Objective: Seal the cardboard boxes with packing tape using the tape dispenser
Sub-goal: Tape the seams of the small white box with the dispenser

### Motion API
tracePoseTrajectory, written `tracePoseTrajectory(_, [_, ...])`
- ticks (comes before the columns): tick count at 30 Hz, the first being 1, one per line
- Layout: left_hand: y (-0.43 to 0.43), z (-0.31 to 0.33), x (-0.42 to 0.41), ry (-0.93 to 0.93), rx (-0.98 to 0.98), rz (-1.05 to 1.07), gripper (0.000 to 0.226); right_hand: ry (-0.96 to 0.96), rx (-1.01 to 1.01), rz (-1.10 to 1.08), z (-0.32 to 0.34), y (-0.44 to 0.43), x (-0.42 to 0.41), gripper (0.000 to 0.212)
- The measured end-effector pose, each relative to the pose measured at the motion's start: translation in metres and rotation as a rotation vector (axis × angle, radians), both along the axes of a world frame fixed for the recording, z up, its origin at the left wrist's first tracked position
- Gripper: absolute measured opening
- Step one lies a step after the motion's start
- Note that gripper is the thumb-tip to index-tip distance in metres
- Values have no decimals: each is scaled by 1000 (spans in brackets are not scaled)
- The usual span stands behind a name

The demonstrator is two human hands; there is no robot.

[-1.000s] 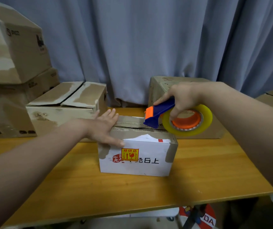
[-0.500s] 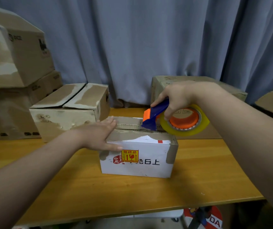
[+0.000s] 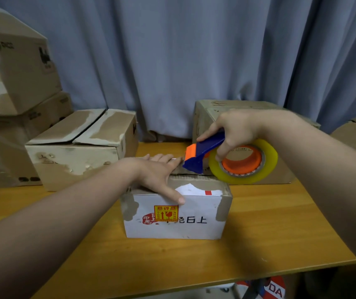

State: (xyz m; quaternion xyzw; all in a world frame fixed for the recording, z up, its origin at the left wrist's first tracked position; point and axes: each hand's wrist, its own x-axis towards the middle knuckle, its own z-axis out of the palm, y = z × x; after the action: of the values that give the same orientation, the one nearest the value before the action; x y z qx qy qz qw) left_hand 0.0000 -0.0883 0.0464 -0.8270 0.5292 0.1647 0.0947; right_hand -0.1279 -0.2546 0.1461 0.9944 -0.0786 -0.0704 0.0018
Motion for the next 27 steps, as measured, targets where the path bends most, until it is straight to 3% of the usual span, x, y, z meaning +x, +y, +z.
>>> tracePoseTrajectory(5, [22,-11,10,-28,-161,-28,128,21,-49,26,3,12,1,69])
tracePoseTrajectory(11, [51,-12,24,27,-203,48,130,-22,-162,115,4,36,10,76])
tracePoseTrajectory(20, [53,-5,14,26,-86,56,133,39,-80,-19,-10,1,-42,75])
tracePoseTrajectory(27, [54,-11,9,-43,-87,25,102,48,18,-12,-31,-9,-37,73])
